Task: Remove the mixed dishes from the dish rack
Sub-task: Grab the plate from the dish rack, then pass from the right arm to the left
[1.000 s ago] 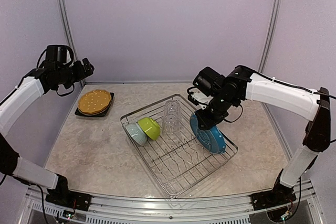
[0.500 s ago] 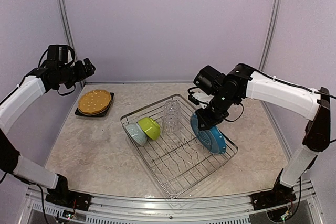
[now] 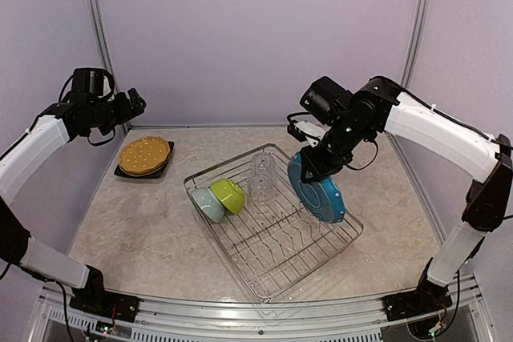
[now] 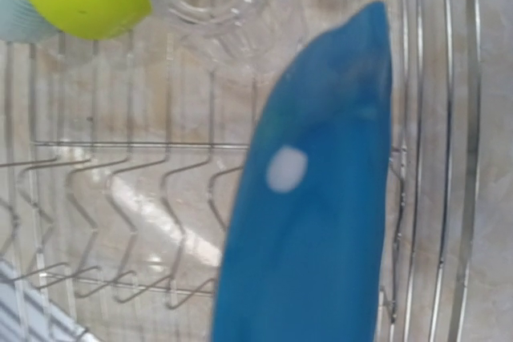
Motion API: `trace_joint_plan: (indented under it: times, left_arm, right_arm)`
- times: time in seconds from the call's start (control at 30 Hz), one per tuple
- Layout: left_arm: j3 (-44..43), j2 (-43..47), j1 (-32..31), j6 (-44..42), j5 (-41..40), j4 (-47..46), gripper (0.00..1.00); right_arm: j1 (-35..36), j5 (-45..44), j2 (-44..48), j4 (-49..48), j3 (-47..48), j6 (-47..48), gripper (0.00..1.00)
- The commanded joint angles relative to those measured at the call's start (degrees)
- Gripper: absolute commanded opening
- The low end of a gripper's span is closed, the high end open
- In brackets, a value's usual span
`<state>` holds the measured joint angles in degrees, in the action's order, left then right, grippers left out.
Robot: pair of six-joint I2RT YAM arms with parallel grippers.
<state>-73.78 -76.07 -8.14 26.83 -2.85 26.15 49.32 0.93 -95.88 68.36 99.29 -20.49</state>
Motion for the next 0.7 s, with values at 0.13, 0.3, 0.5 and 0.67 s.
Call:
trace_joint_plan:
  times: [0.13,0.3,0.5,0.67]
  left_arm:
    - [-2.5,1.0,-0.6,0.5,1.2,0.8,0.99]
    - [-3.1,1.9,-0.6,0.5,1.0,1.7,0.99]
    - [-6.9,1.8,-0.6,1.9,2.5,6.0,0.99]
    - [-10.1,0.9,-0.6,2.2,4.5,11.2,0.99]
  right_arm:
    - [-0.5,6.1,3.2,-1.4,10.2,1.4,0.06]
    - [-0.5,8.3,3.4,-1.9,12.4,2.7,0.05]
    - [0.0,7.3,2.3,-2.0,17.9,7.2,0.05]
    - [2.0,0.9,-0.7,-1.2,24.8,11.0,0.04]
